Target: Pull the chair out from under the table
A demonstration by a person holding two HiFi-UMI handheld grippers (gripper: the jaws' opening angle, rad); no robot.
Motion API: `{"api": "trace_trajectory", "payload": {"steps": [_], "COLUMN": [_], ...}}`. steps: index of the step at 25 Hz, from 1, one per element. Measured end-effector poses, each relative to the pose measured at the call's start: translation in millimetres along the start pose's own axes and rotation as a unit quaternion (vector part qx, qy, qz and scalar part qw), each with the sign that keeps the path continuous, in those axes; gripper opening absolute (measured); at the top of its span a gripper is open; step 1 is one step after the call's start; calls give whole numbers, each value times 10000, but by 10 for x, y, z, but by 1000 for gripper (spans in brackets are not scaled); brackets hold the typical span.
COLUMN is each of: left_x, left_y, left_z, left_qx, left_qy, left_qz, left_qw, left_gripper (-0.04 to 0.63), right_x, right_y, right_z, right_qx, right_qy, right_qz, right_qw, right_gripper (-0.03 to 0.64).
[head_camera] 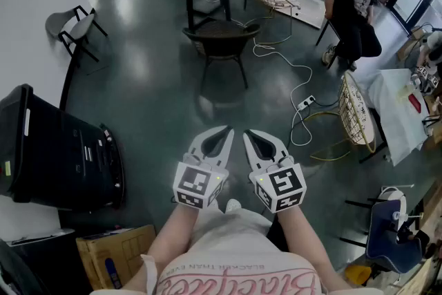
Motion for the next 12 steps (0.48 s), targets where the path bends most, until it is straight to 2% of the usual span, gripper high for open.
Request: {"api": "trace_trajectory", "payload": {"steps": [9, 12], "left_x": [34, 39], "left_y": [-102, -144], "left_z": [-61, -29], "left_qx": [-224, -274], "left_qy": [-48, -34], "left_qz": [-3, 0], "left_qw": [9997, 9996], "left_gripper": [2, 2], "right_x": [84, 104], "right_y": [49, 9], "right_z": [-156, -212], "right_qx": [-117, -179], "right_qy": [-54, -229], "right_qz": [-20, -128], "right_qw": [9999, 9995], "right_gripper": [3, 3]}}
Point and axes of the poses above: the fingertips, and each gripper's own axes: y backward along the fingers, z to its left, x out of its underside, the point moved 7 cm from there along y, backward along the fingers, and after that the axes turned 7 degrees about y, right-handed, at the moved point
